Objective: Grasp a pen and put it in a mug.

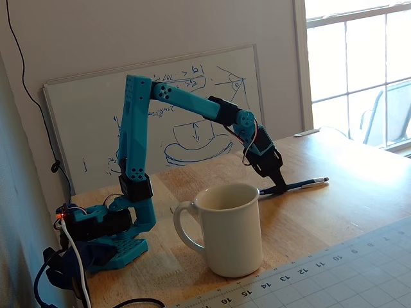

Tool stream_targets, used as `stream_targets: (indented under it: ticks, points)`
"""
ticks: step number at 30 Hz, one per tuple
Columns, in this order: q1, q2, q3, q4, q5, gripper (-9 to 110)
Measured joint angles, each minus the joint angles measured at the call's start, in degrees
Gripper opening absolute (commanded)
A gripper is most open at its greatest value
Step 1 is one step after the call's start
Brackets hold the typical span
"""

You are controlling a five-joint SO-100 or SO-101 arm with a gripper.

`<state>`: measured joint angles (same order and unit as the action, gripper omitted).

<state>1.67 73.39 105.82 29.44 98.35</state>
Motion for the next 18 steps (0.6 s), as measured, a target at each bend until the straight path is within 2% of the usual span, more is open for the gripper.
stream_targets:
  ticks: [6, 12, 15, 18]
  points:
    - [0.0, 1.5, 0.0, 0.0, 0.0, 1]
    - [0.0, 11.3, 0.0, 0.0, -0.9, 1]
    - [0.0, 16.5, 0.0, 0.0, -6.3, 1]
    - [0.0, 21.4, 0.0, 0.0, -15.9, 1]
